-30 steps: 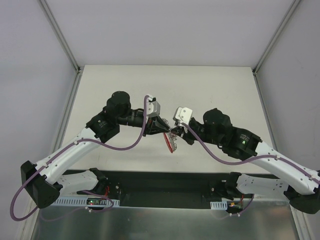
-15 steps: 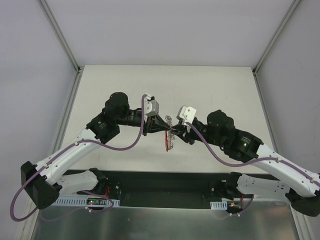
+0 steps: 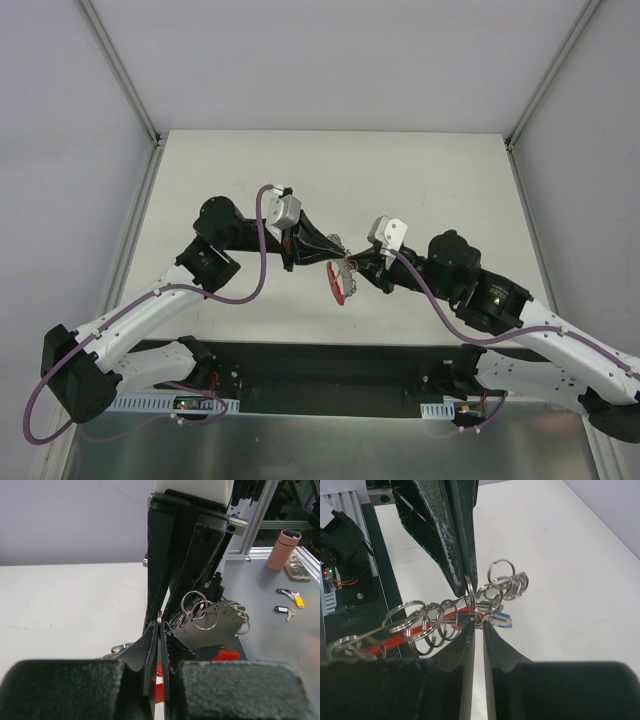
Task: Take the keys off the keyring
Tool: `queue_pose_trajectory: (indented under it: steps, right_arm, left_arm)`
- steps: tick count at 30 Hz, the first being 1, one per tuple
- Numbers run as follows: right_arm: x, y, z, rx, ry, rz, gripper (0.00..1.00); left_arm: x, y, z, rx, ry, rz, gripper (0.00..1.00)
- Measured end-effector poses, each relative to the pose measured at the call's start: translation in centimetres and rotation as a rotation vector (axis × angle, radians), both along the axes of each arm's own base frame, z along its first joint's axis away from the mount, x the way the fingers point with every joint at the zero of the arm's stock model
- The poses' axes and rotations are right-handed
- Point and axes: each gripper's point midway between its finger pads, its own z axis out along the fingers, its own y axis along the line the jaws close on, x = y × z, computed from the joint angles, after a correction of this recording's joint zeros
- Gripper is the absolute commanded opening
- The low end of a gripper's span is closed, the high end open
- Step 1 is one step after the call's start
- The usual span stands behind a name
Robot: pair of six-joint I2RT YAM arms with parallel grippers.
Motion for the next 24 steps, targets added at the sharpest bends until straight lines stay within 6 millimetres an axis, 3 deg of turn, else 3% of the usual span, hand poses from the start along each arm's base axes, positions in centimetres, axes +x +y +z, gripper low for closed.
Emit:
queue_pose_trajectory:
  steps: [6, 9, 14, 19, 21, 24]
  right_arm:
    - [0.0, 0.0, 0.0, 0.026, 0.007, -0.005, 0.14]
    - [-0.2, -0.2, 0.3, 0.041, 0.006, -0.007, 0.07]
    - [-0.5, -1.1, 1.5, 0.084, -0.019, -0.020, 0.03]
    - [0.3, -1.8, 1.6, 0.104, -0.012, -0.087, 0.14]
    - [0.7, -2.1, 0.9, 0.098, 0.014, -0.130, 0.20]
    - [1.6, -2.6, -0.5, 0.087, 0.079, -0.213, 0.21]
  left_arm:
    - [-0.4, 0.0, 1.3, -0.069, -0.001, -0.018, 0.00]
    - [-0.5, -0.1, 1.4, -0.082, -0.003, -0.025, 0.00]
    - [-0.5, 0.0, 1.2, -0.087, 0.002, -0.027, 0.00]
    - [1.3, 0.6, 0.1, -0.062, 0.014, 0.030, 0.00]
    - [2.4, 1.0, -0.8, -0.036, 0.027, 0.078, 0.00]
    - [4.3, 2.0, -2.3, 0.014, 0.055, 0.176, 0.00]
